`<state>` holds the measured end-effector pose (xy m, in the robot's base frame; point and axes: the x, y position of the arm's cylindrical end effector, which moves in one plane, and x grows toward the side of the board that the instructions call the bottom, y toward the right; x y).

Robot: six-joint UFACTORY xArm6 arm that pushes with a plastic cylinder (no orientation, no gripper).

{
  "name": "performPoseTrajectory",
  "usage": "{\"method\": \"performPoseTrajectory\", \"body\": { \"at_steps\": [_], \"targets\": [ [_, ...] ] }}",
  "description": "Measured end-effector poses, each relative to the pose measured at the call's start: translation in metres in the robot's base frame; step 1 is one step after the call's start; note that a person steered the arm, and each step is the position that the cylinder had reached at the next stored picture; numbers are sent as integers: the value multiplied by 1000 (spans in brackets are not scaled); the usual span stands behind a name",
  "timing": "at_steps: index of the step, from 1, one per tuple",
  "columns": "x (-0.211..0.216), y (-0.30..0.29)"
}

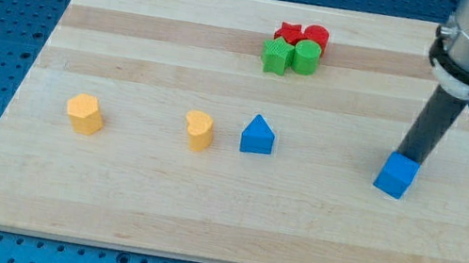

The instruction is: Push blue cube closer to blue triangle

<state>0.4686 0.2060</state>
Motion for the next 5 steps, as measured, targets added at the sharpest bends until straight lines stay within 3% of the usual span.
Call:
{"method": "performPoseTrajectory", "body": {
  "at_steps": [2, 5],
  "targets": [
    [7, 42],
    [31, 10]
  ]
}}
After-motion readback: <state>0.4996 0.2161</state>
